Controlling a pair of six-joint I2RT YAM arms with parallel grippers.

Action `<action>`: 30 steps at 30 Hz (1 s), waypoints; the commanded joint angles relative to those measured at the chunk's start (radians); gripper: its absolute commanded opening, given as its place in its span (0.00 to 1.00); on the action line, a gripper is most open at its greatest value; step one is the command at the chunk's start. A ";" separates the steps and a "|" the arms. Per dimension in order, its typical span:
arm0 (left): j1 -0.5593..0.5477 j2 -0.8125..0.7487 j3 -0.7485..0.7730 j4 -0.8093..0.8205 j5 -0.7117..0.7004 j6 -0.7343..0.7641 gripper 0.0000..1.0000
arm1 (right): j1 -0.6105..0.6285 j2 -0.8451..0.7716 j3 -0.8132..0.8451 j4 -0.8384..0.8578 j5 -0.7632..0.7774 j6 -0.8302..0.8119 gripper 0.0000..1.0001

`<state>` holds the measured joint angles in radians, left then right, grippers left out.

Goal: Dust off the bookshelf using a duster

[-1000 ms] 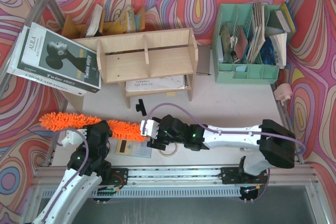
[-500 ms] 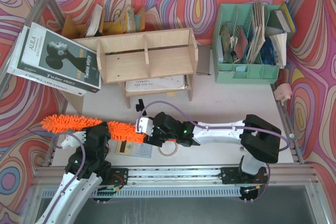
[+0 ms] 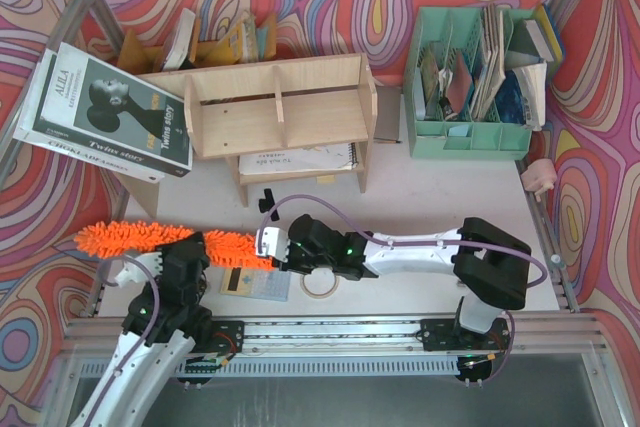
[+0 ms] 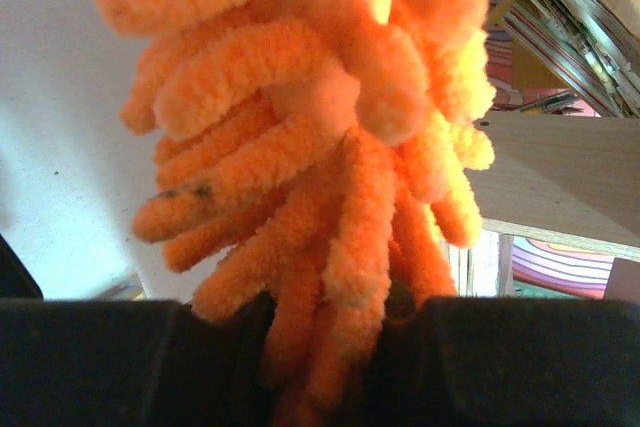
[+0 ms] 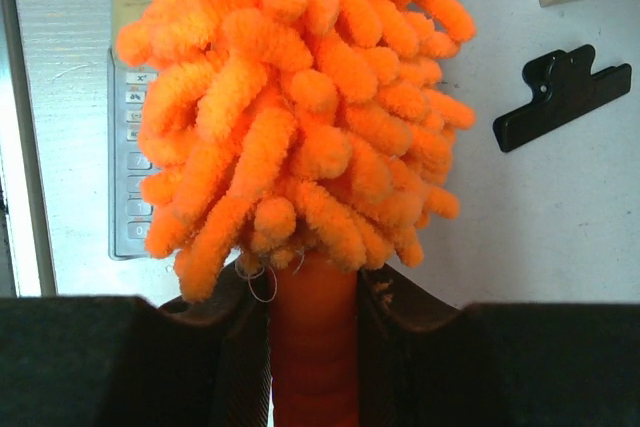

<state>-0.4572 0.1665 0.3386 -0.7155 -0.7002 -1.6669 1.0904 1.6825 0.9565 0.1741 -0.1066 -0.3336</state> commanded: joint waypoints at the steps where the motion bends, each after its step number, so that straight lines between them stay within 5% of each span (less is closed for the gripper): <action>1: 0.002 -0.034 0.034 -0.053 0.001 -0.028 0.00 | -0.006 -0.004 0.023 0.011 0.036 -0.006 0.23; 6: 0.002 -0.065 0.037 -0.114 -0.022 -0.041 0.07 | -0.005 -0.027 0.038 -0.019 0.025 -0.016 0.14; 10: 0.002 -0.080 0.055 -0.168 -0.051 -0.050 0.35 | -0.005 -0.049 0.041 -0.035 0.026 -0.019 0.10; 19: 0.002 -0.076 0.158 -0.271 -0.120 0.013 0.74 | -0.006 -0.104 0.019 -0.053 0.065 0.002 0.00; 22: 0.002 -0.072 0.235 -0.310 -0.154 0.076 0.95 | -0.006 -0.133 -0.006 -0.058 0.079 0.018 0.00; 30: 0.002 -0.044 0.448 -0.409 -0.311 0.306 0.98 | -0.006 -0.211 -0.070 -0.082 0.111 0.094 0.00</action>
<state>-0.4576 0.0990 0.7063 -1.0458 -0.8925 -1.5215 1.0863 1.5322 0.9073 0.0772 -0.0296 -0.3031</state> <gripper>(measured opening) 0.981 0.340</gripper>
